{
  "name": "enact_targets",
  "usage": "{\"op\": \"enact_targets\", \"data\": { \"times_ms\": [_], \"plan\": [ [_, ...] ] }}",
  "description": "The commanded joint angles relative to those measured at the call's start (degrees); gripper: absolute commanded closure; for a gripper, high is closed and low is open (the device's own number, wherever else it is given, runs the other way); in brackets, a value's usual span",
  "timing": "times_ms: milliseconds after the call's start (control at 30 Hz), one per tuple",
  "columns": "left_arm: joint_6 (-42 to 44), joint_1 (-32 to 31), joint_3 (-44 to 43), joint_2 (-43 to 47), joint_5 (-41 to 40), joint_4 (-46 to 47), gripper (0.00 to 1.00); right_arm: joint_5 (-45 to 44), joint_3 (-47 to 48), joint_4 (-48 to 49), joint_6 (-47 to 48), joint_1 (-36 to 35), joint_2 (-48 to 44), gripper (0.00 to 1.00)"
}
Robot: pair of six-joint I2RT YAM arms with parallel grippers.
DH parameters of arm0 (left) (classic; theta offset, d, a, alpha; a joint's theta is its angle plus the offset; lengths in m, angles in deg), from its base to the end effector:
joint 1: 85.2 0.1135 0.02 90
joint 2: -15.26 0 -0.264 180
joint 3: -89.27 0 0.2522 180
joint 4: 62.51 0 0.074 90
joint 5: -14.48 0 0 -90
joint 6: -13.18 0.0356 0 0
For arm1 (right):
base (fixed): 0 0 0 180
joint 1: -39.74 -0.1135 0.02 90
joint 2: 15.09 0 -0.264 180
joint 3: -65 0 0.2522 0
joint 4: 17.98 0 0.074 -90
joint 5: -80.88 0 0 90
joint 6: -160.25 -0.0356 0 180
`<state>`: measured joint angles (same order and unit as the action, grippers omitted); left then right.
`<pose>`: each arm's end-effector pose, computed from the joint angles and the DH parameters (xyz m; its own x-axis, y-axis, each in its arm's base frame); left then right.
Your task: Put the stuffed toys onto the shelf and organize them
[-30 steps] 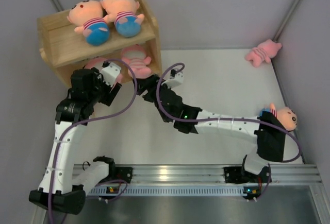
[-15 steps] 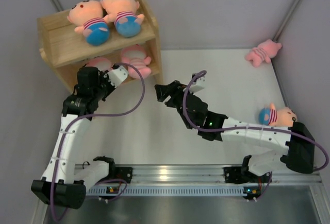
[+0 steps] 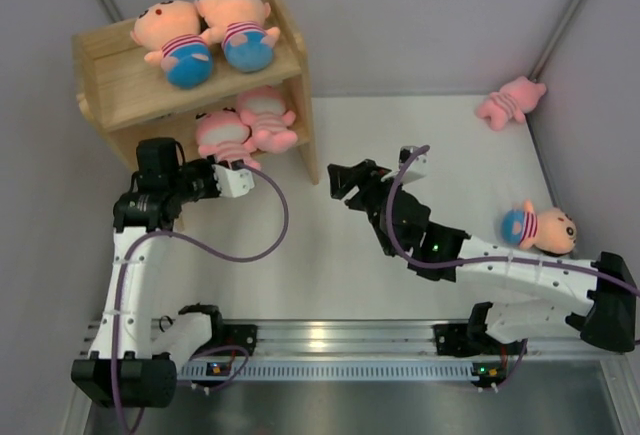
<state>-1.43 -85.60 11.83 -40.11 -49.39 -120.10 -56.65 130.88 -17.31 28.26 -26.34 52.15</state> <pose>0.1898 -0.0170 0.3639 0.2064 0.8673 -0.4529 0.6542 0.2219 0.7231 0.1327 0.2344 0.3498 -0.2165 0.6260 -0.7492 -0.2332 0.7120 0.6624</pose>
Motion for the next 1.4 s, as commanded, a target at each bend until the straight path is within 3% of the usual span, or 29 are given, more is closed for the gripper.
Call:
{"op": "enact_targets", "data": {
  "times_ms": [0, 200, 467, 733, 933, 1133, 1367],
  "plan": [
    [7.9, 2.1, -6.7, -4.6, 7.1, -2.5, 1.00, -1.9, -0.2, -0.4, 2.1, 1.0, -2.0, 0.33],
    [4.4, 4.8, -11.0, -10.5, 3.6, -2.6, 1.00, -1.6, -0.7, -0.4, 3.4, 1.8, -2.8, 0.33],
    [-5.2, 5.3, -9.2, -10.5, -1.4, 2.6, 1.00, 0.9, -3.7, -2.7, 1.6, 5.3, -6.1, 0.33],
    [-12.0, 5.6, -3.3, -4.0, -4.9, 3.0, 1.00, 1.8, -5.7, -3.6, 1.7, 7.9, -9.3, 0.33],
    [-18.5, 5.7, -4.9, -7.2, -8.9, 4.3, 1.00, 3.7, -6.4, -4.8, 1.7, 9.1, -11.3, 0.33],
    [-21.6, 5.8, -4.7, -7.2, -6.1, 8.5, 1.00, 5.2, -6.2, -8.5, 3.3, 12.0, -12.8, 0.31],
    [-28.3, 5.8, -6.1, -8.6, -8.2, 10.2, 1.00, 8.3, -6.9, -12.1, 3.7, 17.5, -15.1, 0.31]
  ]
}}
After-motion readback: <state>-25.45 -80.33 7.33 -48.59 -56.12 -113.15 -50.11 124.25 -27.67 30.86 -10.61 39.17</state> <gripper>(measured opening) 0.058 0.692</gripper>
